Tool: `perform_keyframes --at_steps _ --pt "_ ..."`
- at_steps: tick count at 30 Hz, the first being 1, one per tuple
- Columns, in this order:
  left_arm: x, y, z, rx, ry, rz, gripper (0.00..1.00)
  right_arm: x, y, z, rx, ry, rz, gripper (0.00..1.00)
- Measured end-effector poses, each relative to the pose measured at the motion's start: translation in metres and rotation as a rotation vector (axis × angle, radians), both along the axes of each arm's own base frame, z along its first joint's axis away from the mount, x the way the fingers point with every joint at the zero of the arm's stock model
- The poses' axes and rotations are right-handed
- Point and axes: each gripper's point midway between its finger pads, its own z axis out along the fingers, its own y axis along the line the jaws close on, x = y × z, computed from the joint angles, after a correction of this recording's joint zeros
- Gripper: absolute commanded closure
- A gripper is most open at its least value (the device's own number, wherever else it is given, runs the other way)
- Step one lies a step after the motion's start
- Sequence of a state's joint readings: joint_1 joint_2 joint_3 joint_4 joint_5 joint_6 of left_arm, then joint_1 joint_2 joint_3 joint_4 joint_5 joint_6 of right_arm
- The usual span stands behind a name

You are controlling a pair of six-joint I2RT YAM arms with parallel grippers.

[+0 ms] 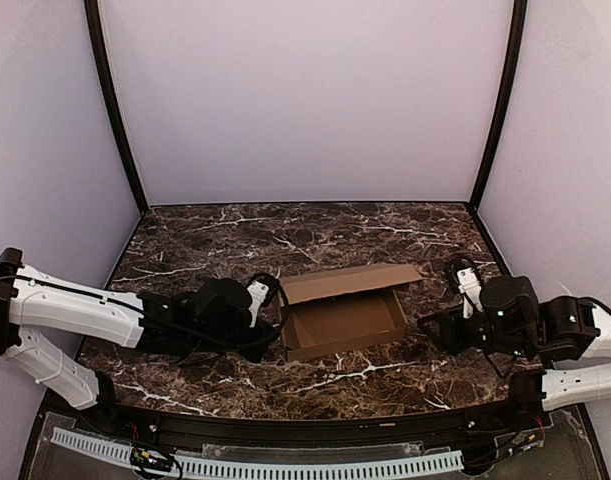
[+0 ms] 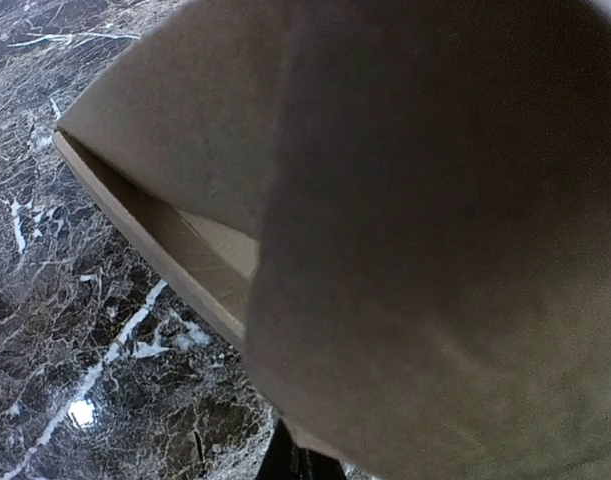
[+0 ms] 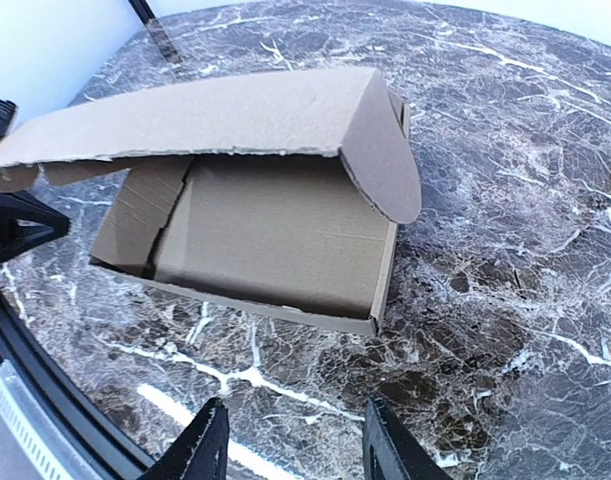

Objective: Fold the paper box

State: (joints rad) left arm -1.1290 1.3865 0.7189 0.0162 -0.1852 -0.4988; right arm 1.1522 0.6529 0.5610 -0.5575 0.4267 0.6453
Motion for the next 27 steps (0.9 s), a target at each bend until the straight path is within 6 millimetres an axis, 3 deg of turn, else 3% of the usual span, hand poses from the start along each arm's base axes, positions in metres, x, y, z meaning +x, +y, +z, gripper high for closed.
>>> perform_keyframes --at_steps 5,9,11,13,18,22,27 --pt "0.001 0.004 -0.005 0.027 0.001 0.009 0.99 -0.005 -0.005 0.022 0.038 -0.038 0.031 0.58" --pt "0.002 0.016 -0.006 0.085 -0.014 0.021 0.99 -0.001 0.003 0.058 0.046 -0.097 0.066 0.63" --pt "0.004 0.022 0.004 0.103 -0.041 0.028 0.99 0.004 0.009 0.083 0.046 -0.142 0.079 0.66" --pt "0.007 0.026 0.021 0.103 -0.079 0.035 0.99 0.010 0.018 0.105 0.043 -0.195 0.092 0.75" --pt "0.018 0.032 0.077 0.081 -0.203 0.047 0.99 0.031 0.048 0.139 -0.025 -0.301 0.122 1.00" --pt "0.030 0.033 0.112 0.065 -0.279 0.044 0.99 0.057 0.080 0.142 -0.101 -0.330 0.147 1.00" --pt "0.053 0.031 0.144 0.027 -0.325 0.043 0.99 0.087 0.091 0.121 -0.149 -0.303 0.162 1.00"
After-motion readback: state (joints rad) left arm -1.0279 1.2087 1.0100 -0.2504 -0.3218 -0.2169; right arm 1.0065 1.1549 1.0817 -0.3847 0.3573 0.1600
